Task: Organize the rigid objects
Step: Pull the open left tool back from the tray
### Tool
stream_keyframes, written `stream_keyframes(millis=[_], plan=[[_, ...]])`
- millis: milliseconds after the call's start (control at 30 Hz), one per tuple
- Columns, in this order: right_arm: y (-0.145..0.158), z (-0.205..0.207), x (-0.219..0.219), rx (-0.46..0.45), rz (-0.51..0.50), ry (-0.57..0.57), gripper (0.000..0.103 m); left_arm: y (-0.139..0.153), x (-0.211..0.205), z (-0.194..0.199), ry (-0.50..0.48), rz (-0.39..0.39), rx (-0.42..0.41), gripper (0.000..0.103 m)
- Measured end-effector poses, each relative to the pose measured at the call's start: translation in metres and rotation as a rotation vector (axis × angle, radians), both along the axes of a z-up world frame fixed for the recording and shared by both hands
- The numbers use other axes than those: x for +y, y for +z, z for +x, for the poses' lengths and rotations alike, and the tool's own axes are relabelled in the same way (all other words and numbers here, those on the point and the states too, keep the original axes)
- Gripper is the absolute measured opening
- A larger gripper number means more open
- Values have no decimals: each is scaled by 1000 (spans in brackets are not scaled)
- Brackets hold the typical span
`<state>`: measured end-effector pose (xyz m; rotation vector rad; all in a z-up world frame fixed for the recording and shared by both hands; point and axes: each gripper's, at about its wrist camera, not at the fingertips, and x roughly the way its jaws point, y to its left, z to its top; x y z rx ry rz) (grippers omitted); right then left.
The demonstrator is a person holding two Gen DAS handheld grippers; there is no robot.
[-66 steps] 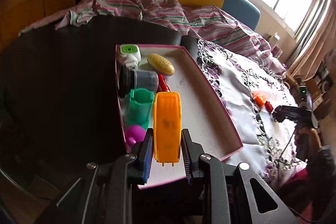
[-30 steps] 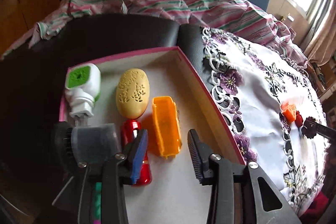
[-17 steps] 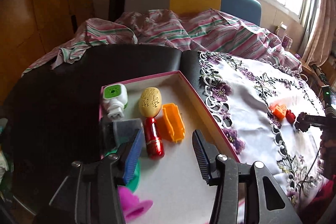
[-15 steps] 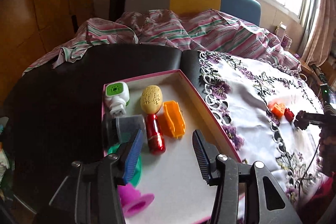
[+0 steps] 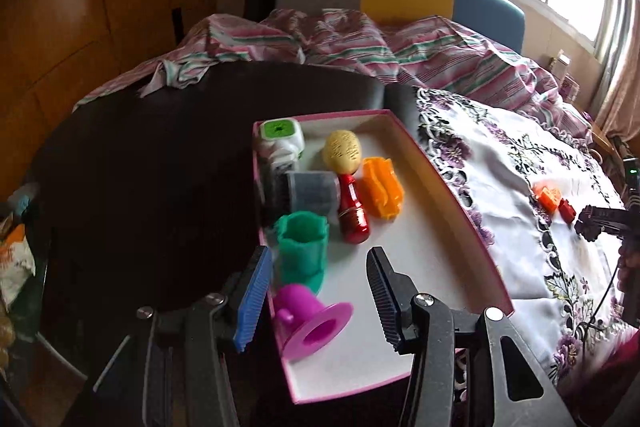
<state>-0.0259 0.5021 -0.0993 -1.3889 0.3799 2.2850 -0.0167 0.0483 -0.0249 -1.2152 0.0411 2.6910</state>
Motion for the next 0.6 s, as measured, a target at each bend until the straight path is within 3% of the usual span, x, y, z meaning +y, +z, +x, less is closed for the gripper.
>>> stream_keyframes(millis=[600], plan=[[-1, 3, 4, 1, -7, -33, 44, -9, -36, 7, 77, 10, -21, 50]])
